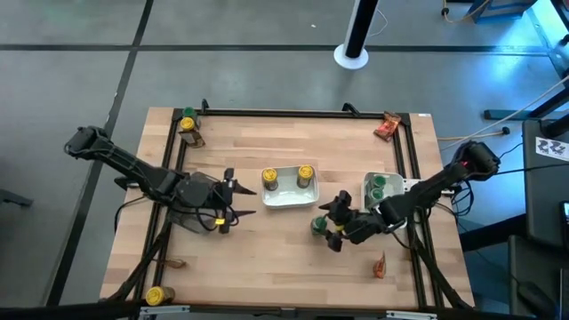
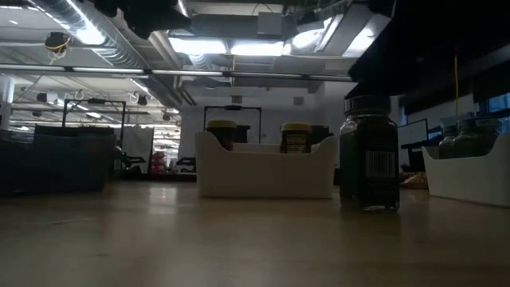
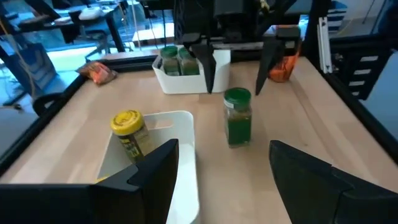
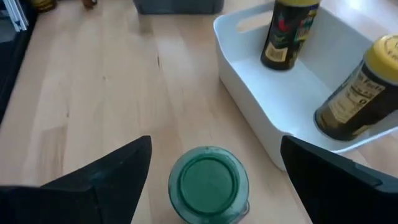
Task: Sort spices by type
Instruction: Put the bottom green seasoning bottle into the right white bin
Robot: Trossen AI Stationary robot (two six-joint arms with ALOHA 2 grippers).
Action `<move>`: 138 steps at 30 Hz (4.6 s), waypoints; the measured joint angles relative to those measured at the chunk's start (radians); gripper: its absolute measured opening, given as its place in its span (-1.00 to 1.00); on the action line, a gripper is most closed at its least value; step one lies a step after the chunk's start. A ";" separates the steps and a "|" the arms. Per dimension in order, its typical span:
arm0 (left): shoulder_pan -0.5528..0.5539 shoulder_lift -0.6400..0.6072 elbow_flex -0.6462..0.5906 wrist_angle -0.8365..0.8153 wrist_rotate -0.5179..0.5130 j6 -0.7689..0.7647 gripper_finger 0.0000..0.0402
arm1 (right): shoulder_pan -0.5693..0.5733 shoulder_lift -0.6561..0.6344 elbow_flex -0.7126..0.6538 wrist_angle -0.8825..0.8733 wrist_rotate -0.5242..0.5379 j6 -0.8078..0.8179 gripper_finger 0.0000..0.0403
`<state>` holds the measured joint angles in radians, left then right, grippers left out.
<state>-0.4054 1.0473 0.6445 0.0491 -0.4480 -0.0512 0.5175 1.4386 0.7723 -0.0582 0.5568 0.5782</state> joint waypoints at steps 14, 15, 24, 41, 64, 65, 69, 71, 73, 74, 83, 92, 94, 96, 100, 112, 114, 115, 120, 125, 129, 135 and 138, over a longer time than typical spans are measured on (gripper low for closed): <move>-0.004 0.001 0.000 0.101 0.000 0.088 0.16 | 0.000 0.088 0.000 -0.012 -0.053 0.051 0.77; 0.002 0.001 0.000 0.130 0.000 0.116 0.16 | 0.000 0.092 0.000 -0.012 -0.053 0.051 0.77; 0.046 0.001 0.000 0.231 -0.001 0.187 0.16 | -0.001 0.098 0.000 0.007 -0.045 0.047 0.61; 0.047 0.001 0.000 0.196 -0.001 0.172 0.16 | 0.000 0.040 -0.001 -0.002 -0.046 0.046 0.02; 0.046 0.001 0.000 0.140 -0.001 0.129 0.16 | 0.192 -0.446 -0.001 -0.633 0.063 0.480 0.02; 0.046 0.001 0.000 0.140 -0.001 0.129 0.16 | 0.207 -0.455 -0.001 -0.663 0.076 0.510 0.02; 0.046 0.001 0.000 0.140 -0.001 0.123 0.16 | 0.255 -0.477 -0.001 -0.756 0.108 0.615 0.02; 0.046 0.001 0.000 0.141 -0.001 0.123 0.16 | 0.272 -0.485 -0.001 -0.795 0.112 0.662 0.02; 0.046 0.001 0.000 0.141 -0.001 0.123 0.16 | 0.288 -0.493 -0.001 -0.829 0.116 0.707 0.02; 0.046 0.001 0.000 0.141 -0.001 0.123 0.16 | 0.297 -0.502 -0.001 -0.847 0.116 0.727 0.02; 0.046 0.001 0.000 0.141 -0.001 0.123 0.16 | 0.330 -0.570 -0.001 -0.933 0.125 0.813 0.02; 0.046 0.001 0.000 0.141 -0.001 0.126 0.16 | 0.328 -0.604 0.000 -1.036 0.060 0.890 0.02; 0.046 0.001 0.000 0.141 -0.001 0.126 0.16 | 0.327 -0.607 0.000 -1.057 0.038 0.914 0.02; 0.046 0.001 0.000 0.141 -0.001 0.126 0.16 | 0.327 -0.614 0.002 -1.082 0.021 0.945 0.02; 0.046 0.001 0.000 0.142 -0.001 0.126 0.16 | 0.327 -0.615 0.002 -1.143 -0.012 0.987 0.02; 0.046 0.001 0.000 0.143 -0.001 0.126 0.16 | 0.327 -0.579 0.002 -1.175 -0.002 0.988 0.02; 0.046 0.001 0.000 0.142 -0.001 0.125 0.16 | 0.327 -0.562 0.002 -1.178 -0.012 0.988 0.02; 0.046 0.001 0.000 0.143 -0.001 0.125 0.16 | 0.327 -0.551 0.002 -1.177 -0.017 0.988 0.02; 0.046 0.001 0.000 0.143 -0.001 0.124 0.16 | 0.327 -0.490 0.002 -1.174 -0.017 0.984 0.02; 0.046 0.001 0.000 0.143 -0.001 0.124 0.16 | 0.327 -0.409 0.002 -1.144 -0.008 0.964 0.02; 0.046 0.001 0.000 0.143 -0.001 0.124 0.16 | 0.328 -0.333 0.002 -1.107 0.023 0.958 0.03; 0.046 0.001 0.000 0.143 -0.001 0.118 0.16 | 0.328 -0.238 0.005 -1.087 0.066 0.955 0.05; 0.046 0.001 0.000 0.143 -0.001 0.118 0.16 | 0.328 -0.208 0.005 -1.062 0.106 0.955 0.04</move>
<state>-0.3599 1.0481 0.6449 0.1917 -0.4489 0.0669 0.8455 1.2305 0.7772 -1.1202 0.6624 1.5328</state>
